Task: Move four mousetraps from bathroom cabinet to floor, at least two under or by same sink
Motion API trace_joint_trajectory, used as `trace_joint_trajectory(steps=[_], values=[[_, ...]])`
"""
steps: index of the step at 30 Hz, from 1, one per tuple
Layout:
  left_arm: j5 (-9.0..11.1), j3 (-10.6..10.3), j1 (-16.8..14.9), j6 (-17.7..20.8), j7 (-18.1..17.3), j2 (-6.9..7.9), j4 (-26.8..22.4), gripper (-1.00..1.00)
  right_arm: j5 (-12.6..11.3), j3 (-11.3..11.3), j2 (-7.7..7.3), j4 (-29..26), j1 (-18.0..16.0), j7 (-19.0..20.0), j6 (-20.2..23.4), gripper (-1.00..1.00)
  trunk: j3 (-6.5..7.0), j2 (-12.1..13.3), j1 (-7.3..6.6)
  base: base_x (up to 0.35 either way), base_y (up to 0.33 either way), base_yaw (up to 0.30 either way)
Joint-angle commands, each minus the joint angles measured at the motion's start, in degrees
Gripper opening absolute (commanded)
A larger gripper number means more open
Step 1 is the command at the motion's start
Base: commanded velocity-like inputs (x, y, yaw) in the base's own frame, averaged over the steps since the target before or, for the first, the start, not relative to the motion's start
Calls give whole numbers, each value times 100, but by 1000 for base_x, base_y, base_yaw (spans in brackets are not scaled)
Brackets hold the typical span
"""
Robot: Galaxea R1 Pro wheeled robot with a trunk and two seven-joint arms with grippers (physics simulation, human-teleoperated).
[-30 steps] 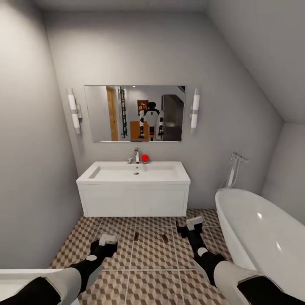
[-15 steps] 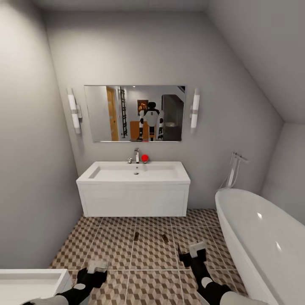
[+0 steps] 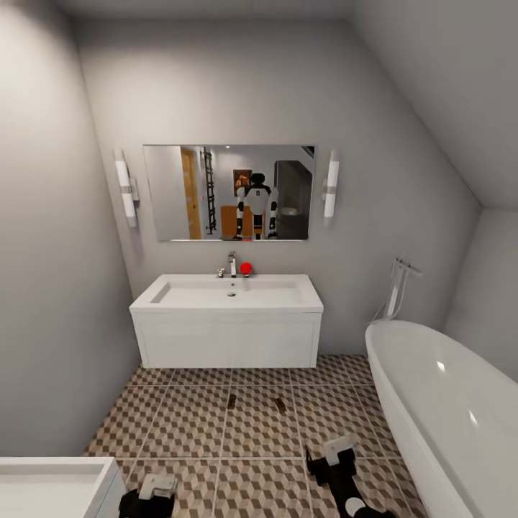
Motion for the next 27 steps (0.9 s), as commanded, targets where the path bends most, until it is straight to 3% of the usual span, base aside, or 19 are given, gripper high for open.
trace_joint_trajectory(steps=[1, 6, 7, 14, 27], values=[[39, -48, 3, -26, 4, -4, 16, 100, 9, 17, 4, 7, 1, -57, 99, 100, -2, -4, 2, 0, 0, 0], [41, -48, 24, -19, 24, -9, 17, 100, -466, 17, 1, 3, 11, -42, 552, 100, -2, -4, 2, 0, 0, 0], [42, -48, 27, -17, 32, -15, 17, 100, -649, 14, -3, 1, 13, -40, 627, 100, -2, -4, 2, 0, 0, 0], [42, -48, 30, 0, 57, -24, 17, 100, -1103, 10, -15, -1, 15, -42, 768, 100, -2, -4, 2, 0, 0, 0], [59, 53, 31, 69, 77, -17, 9, 100, -1226, 17, 0, -10, 15, -26, 1230, 100, -2, -4, 2, 0, 0, 0]])
